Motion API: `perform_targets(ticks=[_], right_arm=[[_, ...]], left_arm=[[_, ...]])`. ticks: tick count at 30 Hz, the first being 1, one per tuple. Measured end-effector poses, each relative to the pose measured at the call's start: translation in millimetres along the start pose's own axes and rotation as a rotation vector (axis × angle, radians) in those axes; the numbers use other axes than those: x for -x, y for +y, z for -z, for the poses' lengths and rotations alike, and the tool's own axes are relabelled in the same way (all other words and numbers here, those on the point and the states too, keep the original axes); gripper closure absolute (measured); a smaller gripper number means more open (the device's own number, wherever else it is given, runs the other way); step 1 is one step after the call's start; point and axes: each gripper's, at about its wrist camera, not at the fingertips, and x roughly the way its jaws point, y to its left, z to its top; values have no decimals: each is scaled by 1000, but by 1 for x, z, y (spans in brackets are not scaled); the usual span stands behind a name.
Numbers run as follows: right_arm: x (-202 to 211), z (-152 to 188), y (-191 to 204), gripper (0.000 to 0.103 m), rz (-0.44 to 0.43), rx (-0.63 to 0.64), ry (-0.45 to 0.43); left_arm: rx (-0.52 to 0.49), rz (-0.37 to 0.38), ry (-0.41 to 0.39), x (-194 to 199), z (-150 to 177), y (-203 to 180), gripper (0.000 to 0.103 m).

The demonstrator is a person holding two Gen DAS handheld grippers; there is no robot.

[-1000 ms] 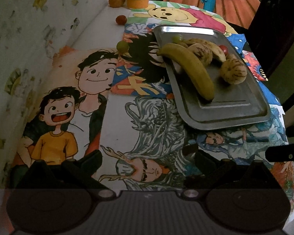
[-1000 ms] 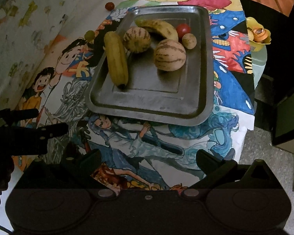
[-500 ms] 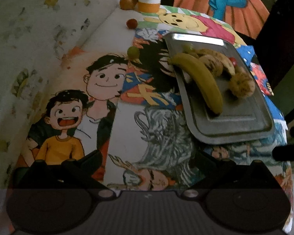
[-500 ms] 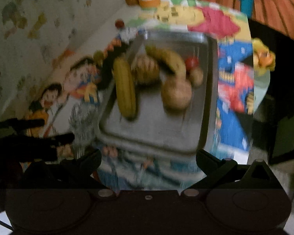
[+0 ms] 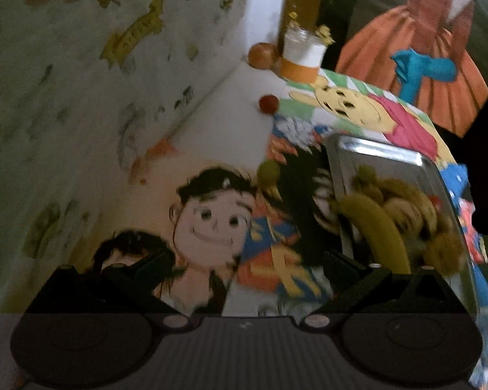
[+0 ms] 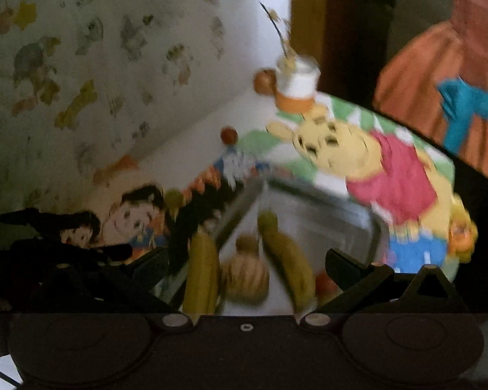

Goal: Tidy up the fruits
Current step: 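Close the right tool on the small red fruit while the left tool grasps the small green fruit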

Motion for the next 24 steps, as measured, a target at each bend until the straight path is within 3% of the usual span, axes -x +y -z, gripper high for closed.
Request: perform_targets(ticks=[8, 13, 19, 24], right_arm=[[-54, -60, -12, 1, -70, 156, -46], [-96, -91, -11, 1, -123, 247, -47], [-140, -114, 1, 3, -182, 326, -25], [-177, -123, 10, 14, -175, 355, 10]], left_arm=[[68, 14, -34, -37, -30, 8, 1], [81, 41, -41, -58, -44, 6, 7], [77, 57, -26, -77, -51, 5, 21], [101, 64, -9, -87, -54, 3, 39]])
